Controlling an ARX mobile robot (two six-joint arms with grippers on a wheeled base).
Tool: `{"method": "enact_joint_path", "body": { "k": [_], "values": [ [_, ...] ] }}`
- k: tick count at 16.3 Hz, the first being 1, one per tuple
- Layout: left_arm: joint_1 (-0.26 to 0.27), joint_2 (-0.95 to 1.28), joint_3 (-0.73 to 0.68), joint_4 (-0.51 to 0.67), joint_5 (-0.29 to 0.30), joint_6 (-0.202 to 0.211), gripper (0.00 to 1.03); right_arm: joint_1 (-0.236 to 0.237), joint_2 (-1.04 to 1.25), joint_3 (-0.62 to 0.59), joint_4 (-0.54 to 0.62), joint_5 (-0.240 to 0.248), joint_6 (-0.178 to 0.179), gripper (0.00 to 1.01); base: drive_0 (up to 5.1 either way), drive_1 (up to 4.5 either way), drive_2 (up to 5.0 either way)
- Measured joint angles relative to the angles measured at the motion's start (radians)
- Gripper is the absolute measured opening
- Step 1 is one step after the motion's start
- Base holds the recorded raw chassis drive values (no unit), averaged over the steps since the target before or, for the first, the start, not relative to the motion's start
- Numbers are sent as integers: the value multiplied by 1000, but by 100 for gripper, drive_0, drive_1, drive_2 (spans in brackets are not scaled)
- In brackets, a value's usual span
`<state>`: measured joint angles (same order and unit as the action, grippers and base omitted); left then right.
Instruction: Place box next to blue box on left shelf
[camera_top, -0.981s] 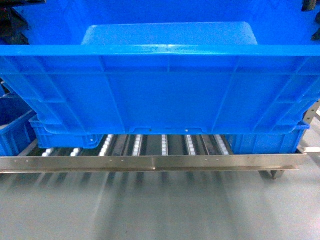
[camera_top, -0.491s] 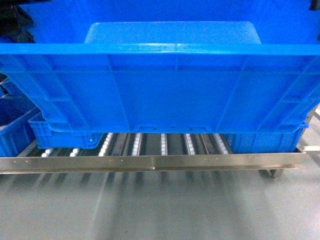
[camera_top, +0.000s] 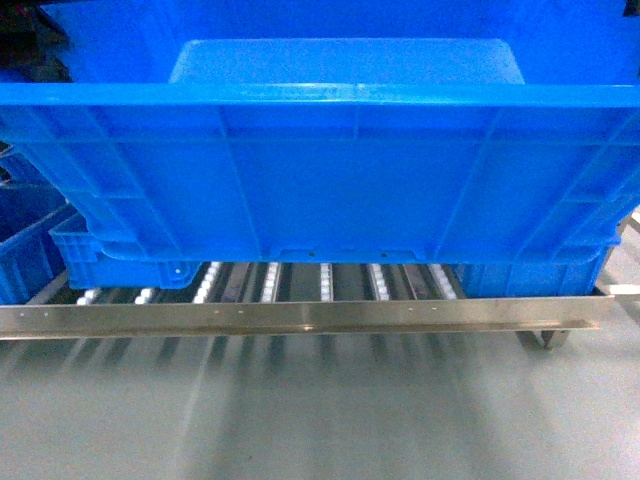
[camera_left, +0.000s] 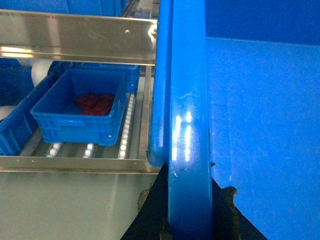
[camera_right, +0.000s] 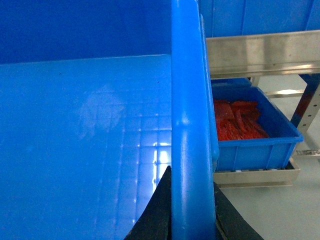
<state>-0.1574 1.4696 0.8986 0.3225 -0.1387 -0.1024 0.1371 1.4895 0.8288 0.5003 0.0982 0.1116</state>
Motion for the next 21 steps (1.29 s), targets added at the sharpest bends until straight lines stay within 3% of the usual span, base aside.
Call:
{"method": "enact_joint_path", "body": {
  "k": [21],
  "values": [
    [0,0,0,-7,1,0,8,0,0,-1,-6,-1,0,7,-505,241,241]
  ]
}}
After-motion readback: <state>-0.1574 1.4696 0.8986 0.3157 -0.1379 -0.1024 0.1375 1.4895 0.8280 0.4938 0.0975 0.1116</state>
